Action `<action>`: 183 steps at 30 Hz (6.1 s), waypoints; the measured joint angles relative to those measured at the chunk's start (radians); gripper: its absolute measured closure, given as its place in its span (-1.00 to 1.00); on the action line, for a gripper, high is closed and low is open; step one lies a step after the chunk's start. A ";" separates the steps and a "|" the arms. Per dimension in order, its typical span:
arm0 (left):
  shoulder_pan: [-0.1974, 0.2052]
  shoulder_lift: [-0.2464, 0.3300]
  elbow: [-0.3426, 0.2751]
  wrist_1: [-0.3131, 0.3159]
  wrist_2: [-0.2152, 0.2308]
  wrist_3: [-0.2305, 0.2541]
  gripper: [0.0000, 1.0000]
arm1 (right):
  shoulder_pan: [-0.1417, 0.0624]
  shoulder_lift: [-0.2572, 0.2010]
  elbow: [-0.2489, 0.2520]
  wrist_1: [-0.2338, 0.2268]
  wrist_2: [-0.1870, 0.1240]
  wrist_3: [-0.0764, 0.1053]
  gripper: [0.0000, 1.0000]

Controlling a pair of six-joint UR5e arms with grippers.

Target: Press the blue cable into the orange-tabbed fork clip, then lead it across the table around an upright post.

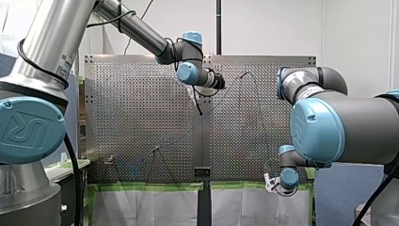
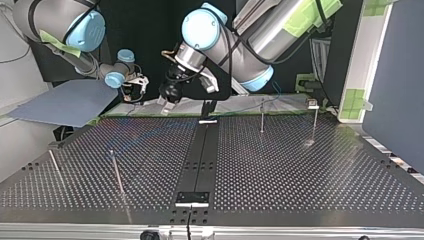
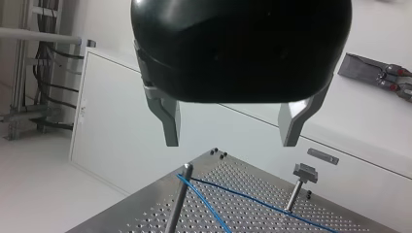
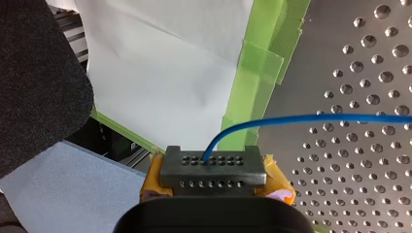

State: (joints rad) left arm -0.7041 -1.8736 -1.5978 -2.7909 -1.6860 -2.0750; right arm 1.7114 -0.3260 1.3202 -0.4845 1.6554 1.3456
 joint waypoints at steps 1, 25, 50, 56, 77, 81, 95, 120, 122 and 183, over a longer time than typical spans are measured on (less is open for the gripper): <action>0.000 0.000 0.009 -0.010 0.002 0.004 -1.00 | 0.000 0.000 0.000 0.000 0.000 0.000 1.00; 0.032 0.000 0.208 -0.208 0.140 0.112 -1.00 | 0.001 -0.001 -0.003 0.006 -0.002 0.000 1.00; 0.056 0.000 0.413 -0.356 0.120 0.124 -1.00 | 0.002 -0.001 -0.007 0.015 -0.006 -0.002 1.00; 0.056 0.000 0.465 -0.402 0.069 0.132 -1.00 | 0.002 -0.001 -0.007 0.015 -0.008 -0.002 1.00; 0.052 -0.037 0.632 -0.582 -0.084 0.126 -1.00 | 0.002 -0.002 -0.007 0.015 -0.012 -0.002 1.00; 0.048 -0.057 0.636 -0.591 -0.064 0.120 -1.00 | 0.002 -0.002 -0.007 0.016 -0.012 -0.002 1.00; 0.032 -0.096 0.636 -0.620 0.024 0.109 -1.00 | 0.003 -0.002 -0.008 0.018 -0.012 -0.002 1.00; 0.011 -0.128 0.636 -0.761 -0.080 0.165 -1.00 | 0.003 -0.005 -0.008 0.023 -0.019 -0.002 1.00; 0.008 -0.136 0.636 -0.778 -0.085 0.182 -1.00 | 0.003 -0.006 -0.008 0.024 -0.020 -0.002 1.00; 0.020 0.104 0.323 -0.506 -0.186 0.039 -1.00 | 0.011 -0.023 -0.012 0.036 -0.031 -0.002 1.00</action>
State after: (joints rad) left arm -0.6838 -1.7697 -1.2744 -3.2965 -1.8718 -2.0360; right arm 1.7223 -0.3488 1.3077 -0.4488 1.6247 1.3441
